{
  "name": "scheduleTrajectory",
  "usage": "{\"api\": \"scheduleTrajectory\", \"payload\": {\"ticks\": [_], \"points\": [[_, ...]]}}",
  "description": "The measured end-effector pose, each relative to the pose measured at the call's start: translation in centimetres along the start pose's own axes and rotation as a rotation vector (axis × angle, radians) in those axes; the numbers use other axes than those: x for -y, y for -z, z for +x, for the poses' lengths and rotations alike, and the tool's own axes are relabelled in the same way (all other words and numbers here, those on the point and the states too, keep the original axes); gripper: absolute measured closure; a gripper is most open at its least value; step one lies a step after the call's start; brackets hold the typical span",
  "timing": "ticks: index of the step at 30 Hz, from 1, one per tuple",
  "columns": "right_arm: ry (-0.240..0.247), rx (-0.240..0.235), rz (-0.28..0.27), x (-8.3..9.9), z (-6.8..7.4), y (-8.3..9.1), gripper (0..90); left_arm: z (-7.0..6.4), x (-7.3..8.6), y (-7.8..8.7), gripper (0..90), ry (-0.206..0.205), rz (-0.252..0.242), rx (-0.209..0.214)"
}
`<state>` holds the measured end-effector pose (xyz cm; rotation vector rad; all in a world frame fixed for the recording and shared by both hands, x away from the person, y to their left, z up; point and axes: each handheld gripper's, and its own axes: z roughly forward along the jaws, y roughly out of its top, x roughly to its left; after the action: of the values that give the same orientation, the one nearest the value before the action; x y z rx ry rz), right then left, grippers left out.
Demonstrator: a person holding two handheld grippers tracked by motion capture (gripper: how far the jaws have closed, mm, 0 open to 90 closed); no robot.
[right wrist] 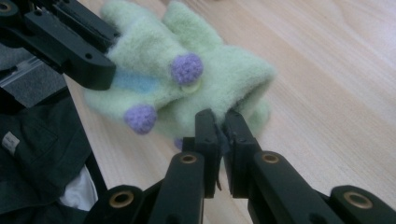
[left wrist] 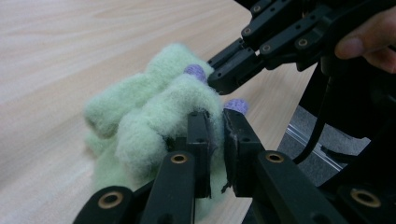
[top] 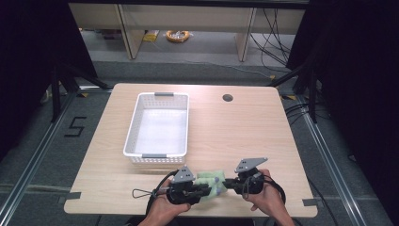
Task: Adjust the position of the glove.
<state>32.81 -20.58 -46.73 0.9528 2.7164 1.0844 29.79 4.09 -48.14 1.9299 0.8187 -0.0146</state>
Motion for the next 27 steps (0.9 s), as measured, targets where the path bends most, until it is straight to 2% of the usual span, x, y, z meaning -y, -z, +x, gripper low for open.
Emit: {"api": "scheduleTrajectory", "payload": {"ticks": [1,2,4,5,6,7,8,10,11,14,16,17,18,19,20,22,23,27], "points": [[0.010,-0.002,0.025,0.1,-0.2,-0.4,85.7,0.5,0.3,-0.3,80.9,0.025,0.010,-0.006],[0.010,-0.002,0.025,0.1,-0.2,-0.4,85.7,0.5,0.3,-0.3,80.9,0.025,0.010,-0.006],[-0.009,-0.006,0.022,0.4,-0.3,-0.8,85.6,0.8,0.6,-0.5,80.6,0.055,0.026,0.009],[-0.014,-0.014,0.037,0.6,-0.5,-0.8,85.4,0.9,0.7,-0.6,80.3,0.063,0.034,0.014],[-0.024,-0.026,0.049,0.7,-0.6,-0.9,85.1,0.8,0.9,-0.7,79.9,0.073,0.019,0.009],[-0.016,-0.033,0.038,0.8,-0.8,-1.1,84.6,0.9,0.8,-0.7,79.4,0.069,0.045,0.024],[-0.023,-0.028,0.047,0.9,-0.8,-1.1,84.0,0.7,0.9,-0.8,78.8,0.078,0.032,0.011],[-0.032,-0.031,0.054,1.0,-0.7,-1.2,82.9,0.8,0.9,-0.8,74.0,0.077,0.035,0.017],[-0.036,-0.029,0.040,1.1,-0.6,-1.5,81.8,1.0,0.9,-0.7,72.3,0.076,0.053,0.023],[-0.029,-0.037,0.066,1.3,-0.6,-1.5,82.0,1.2,1.1,-0.7,71.6,0.068,0.046,0.005],[-0.027,-0.033,0.063,1.4,-0.6,-1.6,82.4,1.2,1.2,-0.8,71.7,0.069,0.039,-0.017],[-0.053,-0.036,0.052,1.5,-0.4,-1.8,82.6,1.3,1.2,-0.7,71.6,0.059,0.039,-0.010],[-0.027,-0.032,0.065,1.5,-0.5,-1.7,82.9,1.4,1.1,-0.8,71.6,0.056,0.035,-0.018],[-0.044,-0.031,0.049,1.6,-0.2,-1.8,83.4,1.4,1.1,-0.8,71.8,0.051,0.030,-0.023],[-0.024,-0.029,0.067,1.5,-0.2,-1.7,83.6,1.5,1.1,-0.8,71.8,0.044,0.035,-0.027],[-0.049,-0.036,0.058,1.7,0.3,-1.9,83.9,1.9,1.0,-0.7,71.9,0.031,0.056,-0.021],[-0.031,-0.029,0.067,1.7,0.3,-1.8,84.0,2.1,0.9,-0.8,71.8,0.029,0.055,-0.025],[-0.038,-0.032,0.056,1.8,0.7,-2.1,83.9,2.5,0.7,-0.7,70.8,0.024,0.047,-0.038]]}}
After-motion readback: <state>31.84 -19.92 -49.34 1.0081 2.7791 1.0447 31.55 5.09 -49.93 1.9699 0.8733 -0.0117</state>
